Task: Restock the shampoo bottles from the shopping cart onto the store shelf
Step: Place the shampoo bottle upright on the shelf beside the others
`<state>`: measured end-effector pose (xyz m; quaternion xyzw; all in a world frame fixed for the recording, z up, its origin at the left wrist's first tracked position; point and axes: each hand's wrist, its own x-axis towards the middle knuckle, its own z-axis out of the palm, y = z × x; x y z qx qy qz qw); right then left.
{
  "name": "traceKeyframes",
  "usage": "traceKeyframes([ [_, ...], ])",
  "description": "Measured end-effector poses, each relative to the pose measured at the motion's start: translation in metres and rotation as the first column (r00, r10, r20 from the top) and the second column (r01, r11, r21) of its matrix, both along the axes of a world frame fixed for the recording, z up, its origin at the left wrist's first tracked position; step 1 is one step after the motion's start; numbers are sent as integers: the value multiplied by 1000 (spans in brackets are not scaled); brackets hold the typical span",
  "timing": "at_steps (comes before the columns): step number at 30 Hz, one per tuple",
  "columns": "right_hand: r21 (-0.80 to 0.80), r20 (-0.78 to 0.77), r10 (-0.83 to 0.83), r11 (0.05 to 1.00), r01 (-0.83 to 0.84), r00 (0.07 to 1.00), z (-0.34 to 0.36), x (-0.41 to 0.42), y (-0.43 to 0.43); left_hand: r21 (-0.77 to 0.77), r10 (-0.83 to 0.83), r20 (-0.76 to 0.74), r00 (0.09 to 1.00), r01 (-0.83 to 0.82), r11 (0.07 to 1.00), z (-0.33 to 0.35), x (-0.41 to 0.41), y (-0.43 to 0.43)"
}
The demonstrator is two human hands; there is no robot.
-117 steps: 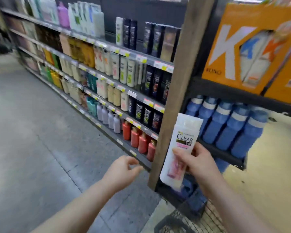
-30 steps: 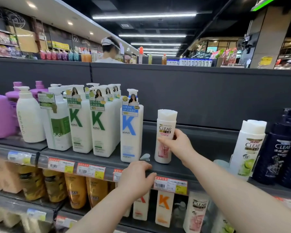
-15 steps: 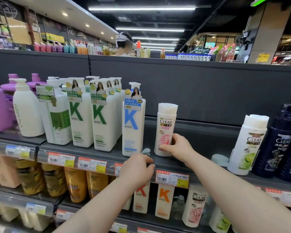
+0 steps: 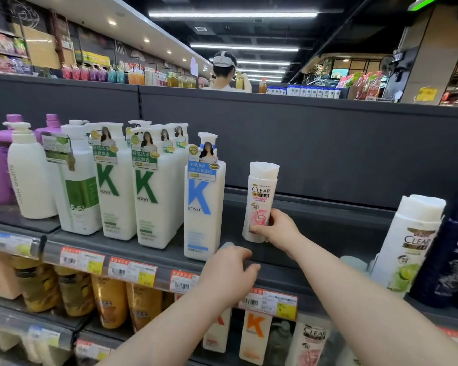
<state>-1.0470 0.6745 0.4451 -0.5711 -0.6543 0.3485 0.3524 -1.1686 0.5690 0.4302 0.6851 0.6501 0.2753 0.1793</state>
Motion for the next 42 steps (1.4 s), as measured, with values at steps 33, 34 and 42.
traceKeyframes([
  [33,30,97,-108,994,106,989,12,14,12,56,12,-84,996,-7,998,-11,1,16],
  [34,59,108,-98,994,92,989,15,15,1,49,3,-70,998,0,999,-9,1,15],
  [42,173,191,-100,983,67,976,25,27,-113,152,-77,-36,996,81,985,-1,-11,-29],
])
